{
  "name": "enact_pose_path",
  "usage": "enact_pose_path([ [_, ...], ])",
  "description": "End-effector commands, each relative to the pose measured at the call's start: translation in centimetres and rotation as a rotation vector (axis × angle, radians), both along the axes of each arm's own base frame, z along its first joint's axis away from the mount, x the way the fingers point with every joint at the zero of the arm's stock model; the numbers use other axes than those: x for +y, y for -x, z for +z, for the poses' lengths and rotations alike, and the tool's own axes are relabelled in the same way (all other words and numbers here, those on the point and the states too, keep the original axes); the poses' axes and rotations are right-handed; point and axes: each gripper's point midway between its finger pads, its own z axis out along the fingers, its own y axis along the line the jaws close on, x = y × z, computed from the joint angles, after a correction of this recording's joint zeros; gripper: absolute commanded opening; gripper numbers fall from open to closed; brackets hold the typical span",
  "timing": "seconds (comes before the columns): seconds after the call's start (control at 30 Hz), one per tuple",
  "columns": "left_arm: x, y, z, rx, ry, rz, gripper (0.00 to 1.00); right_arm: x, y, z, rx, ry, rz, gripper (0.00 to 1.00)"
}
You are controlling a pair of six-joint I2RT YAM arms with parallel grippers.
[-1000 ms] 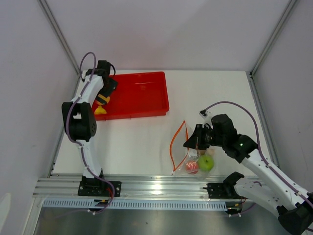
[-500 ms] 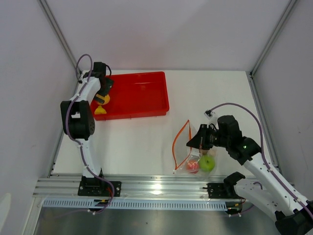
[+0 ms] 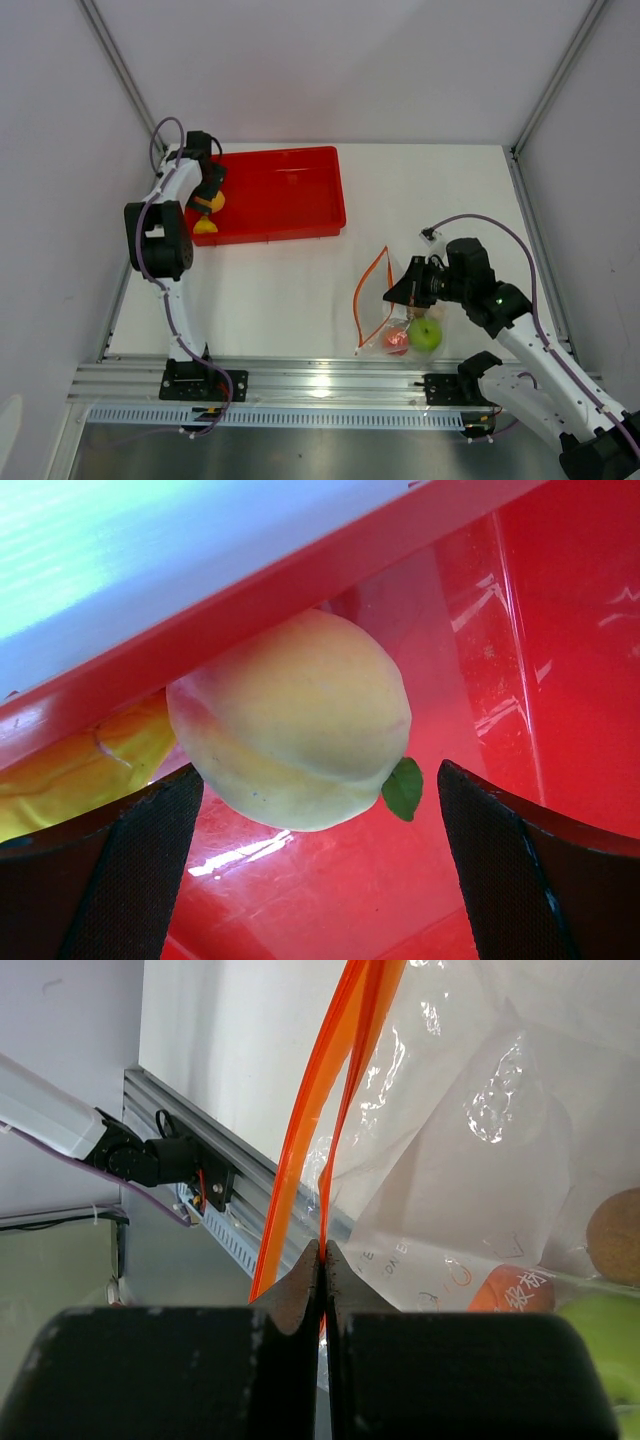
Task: Place the food in the zip-top bag and seal the zipper
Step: Pick up the fake fruit from the bin.
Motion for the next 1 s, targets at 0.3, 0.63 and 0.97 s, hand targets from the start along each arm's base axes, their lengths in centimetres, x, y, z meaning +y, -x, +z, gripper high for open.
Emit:
enact_pose_path([
  [0.3, 1.6, 1.7, 0.0, 0.07, -0.006, 0.167, 0.99, 0.0, -0.4, 0.4, -0.039, -0.021, 0.008, 0.0],
  [0.63, 2.2, 2.8, -0.1, 0.12, -0.026, 0.231, 0.99, -0.4, -0.4, 0.2, -0.038, -0.016, 0.0, 0.0],
  [0.97, 2.5, 3.0, -1.0, 0.146, -0.01, 0.236, 1.0, -0.6, -0.6, 0.3, -0.037, -0.022, -0.005, 0.0],
])
